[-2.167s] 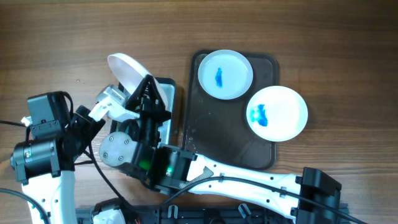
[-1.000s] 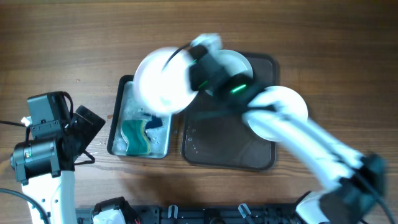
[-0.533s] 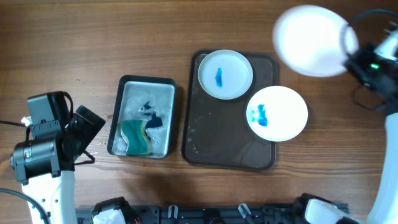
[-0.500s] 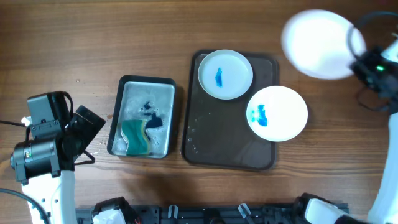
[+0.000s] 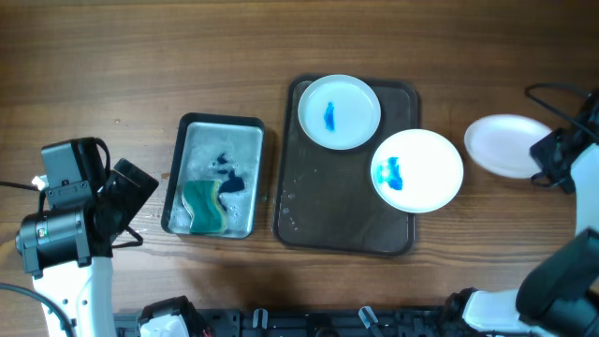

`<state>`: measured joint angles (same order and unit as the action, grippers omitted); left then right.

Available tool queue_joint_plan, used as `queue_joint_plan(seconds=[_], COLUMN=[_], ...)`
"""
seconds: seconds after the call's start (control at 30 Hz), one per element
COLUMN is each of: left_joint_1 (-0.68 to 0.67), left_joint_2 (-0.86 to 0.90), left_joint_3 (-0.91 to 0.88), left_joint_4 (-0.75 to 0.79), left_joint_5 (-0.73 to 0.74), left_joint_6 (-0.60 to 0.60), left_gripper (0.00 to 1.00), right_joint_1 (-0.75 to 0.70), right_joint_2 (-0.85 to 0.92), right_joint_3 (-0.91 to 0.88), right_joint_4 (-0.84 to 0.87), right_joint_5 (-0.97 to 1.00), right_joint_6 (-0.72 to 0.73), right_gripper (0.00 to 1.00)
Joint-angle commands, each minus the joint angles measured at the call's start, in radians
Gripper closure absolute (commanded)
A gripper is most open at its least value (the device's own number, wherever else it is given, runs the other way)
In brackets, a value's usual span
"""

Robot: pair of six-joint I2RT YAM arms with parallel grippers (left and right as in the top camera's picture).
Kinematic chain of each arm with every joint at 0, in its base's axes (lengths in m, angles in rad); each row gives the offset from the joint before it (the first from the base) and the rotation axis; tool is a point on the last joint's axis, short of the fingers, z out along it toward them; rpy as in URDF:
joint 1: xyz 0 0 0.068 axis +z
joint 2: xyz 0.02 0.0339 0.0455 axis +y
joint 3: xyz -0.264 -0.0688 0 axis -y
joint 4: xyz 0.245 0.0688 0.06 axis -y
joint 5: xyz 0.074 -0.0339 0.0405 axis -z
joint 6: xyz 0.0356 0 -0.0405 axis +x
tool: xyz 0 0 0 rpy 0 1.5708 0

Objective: Clean dirty plates on tray and stack at the side

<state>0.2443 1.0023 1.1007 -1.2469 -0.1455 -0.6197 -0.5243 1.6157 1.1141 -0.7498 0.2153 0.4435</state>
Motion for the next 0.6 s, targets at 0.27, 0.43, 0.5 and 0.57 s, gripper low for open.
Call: queue_joint_plan(seconds=[0.27, 0.43, 0.5, 0.57], left_joint_1=[0.007, 0.007, 0.007, 0.007], left_joint_2=[0.002, 0.002, 0.002, 0.002], left_joint_3=[0.016, 0.016, 0.016, 0.016], left_joint_4=[0.0, 0.0, 0.0, 0.0], left_joint_5=[-0.009, -0.009, -0.009, -0.009], left_joint_6=[-0.017, -0.017, -0.017, -0.017], left_gripper=[0.0, 0.0, 0.0, 0.0], right_joint_1=[0.145, 0.232, 0.24, 0.24], right_joint_2=[0.093, 0.069, 0.04, -0.011], right_joint_3=[-0.114, -0.118, -0.116, -0.106], right_joint_4=[0.01, -0.037, -0.051, -0.07], right_joint_5=[0.019, 0.029, 0.028, 0.007], right_joint_6=[0.009, 0.055, 0.056, 0.052], right_gripper=[0.96, 0.88, 0.63, 0.55])
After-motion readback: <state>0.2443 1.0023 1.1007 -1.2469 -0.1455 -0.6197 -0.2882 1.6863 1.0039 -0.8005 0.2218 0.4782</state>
